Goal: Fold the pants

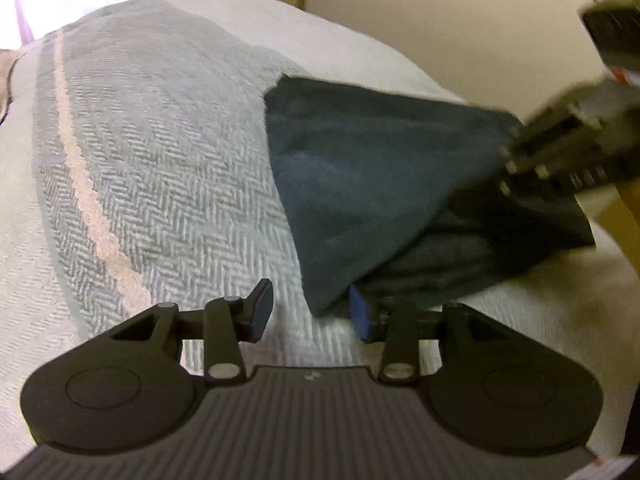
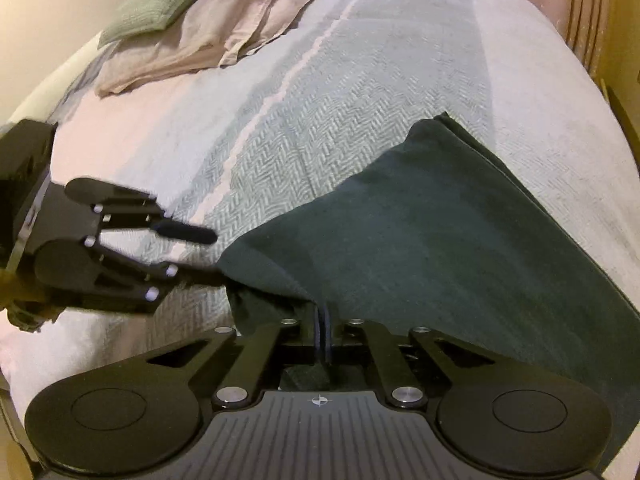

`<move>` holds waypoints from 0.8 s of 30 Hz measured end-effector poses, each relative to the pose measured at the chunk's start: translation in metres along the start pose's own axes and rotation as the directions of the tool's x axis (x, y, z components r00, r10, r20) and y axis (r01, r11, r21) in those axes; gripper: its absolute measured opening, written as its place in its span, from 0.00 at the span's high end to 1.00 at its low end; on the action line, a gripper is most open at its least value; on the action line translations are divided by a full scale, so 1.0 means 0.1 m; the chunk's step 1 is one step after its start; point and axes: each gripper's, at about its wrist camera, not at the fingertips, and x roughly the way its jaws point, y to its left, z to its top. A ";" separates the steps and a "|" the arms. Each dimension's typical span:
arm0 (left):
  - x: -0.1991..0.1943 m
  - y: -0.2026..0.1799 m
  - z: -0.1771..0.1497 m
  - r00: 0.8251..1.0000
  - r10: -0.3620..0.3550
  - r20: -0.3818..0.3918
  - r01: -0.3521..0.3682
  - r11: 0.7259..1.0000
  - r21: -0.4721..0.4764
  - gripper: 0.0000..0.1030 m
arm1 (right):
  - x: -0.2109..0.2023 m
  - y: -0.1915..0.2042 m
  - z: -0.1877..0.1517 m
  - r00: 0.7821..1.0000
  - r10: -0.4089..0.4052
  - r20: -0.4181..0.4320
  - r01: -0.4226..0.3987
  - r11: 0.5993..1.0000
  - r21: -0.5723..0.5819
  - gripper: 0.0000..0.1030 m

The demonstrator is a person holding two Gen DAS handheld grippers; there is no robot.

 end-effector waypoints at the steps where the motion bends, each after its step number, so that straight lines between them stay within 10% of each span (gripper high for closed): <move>1: 0.01 0.01 0.02 1.000 0.005 0.008 -0.005 1.000 -0.004 0.66 | -0.01 0.06 -0.01 1.000 -0.015 -0.002 0.015 0.999 -0.034 1.00; 7: 0.07 0.11 0.01 0.999 -0.017 -0.036 0.018 0.999 0.029 0.71 | 0.05 0.42 -0.34 0.990 -0.138 -0.025 0.124 0.947 -0.297 1.00; 11: 0.09 0.20 -0.05 0.997 -0.030 -0.065 0.030 1.000 0.003 0.71 | -0.05 0.39 -0.68 0.974 -0.226 -0.034 0.204 0.928 -0.310 0.76; 17: 0.04 0.18 -0.01 0.996 -0.011 -0.089 0.009 1.000 -0.016 0.71 | -0.57 -0.08 -1.25 0.942 -0.326 -0.082 0.316 0.942 -0.116 0.72; 24: -0.27 -0.14 0.01 0.988 0.082 -0.134 -0.079 0.997 0.025 0.73 | -1.00 -0.47 -1.65 0.958 -0.277 -0.077 0.286 0.943 0.170 0.70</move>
